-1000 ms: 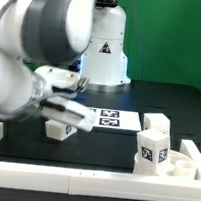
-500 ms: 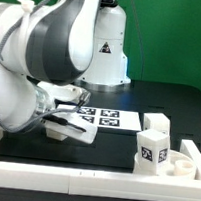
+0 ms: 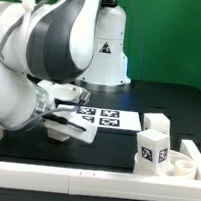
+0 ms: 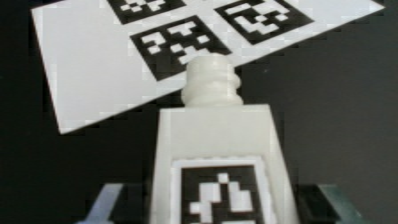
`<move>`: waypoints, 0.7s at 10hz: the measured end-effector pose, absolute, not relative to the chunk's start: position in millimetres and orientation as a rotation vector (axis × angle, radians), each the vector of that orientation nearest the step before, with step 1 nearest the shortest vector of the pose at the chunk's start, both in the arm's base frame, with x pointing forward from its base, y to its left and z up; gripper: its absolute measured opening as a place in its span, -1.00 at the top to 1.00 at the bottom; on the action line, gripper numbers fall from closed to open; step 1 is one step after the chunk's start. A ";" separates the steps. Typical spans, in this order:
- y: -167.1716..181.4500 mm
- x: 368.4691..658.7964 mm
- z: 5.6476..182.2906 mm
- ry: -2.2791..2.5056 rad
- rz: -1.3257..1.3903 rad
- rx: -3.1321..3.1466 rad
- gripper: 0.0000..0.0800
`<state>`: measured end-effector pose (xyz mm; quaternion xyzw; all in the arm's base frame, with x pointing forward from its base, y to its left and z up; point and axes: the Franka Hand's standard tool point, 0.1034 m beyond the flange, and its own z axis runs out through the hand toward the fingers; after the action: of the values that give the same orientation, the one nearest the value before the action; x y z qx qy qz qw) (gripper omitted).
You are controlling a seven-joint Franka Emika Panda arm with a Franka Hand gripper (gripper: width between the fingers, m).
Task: Assemble stool
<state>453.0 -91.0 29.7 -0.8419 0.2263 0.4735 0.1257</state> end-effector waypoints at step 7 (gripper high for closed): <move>-70.8 510.0 99.1 0.444 0.679 -2.902 0.17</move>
Offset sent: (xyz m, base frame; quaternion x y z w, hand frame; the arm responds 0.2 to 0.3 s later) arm 0.0006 -0.0050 0.0205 -0.0933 0.2129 -0.0927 0.9682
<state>510.0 -70.8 99.1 -0.9611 0.1472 0.2248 0.0642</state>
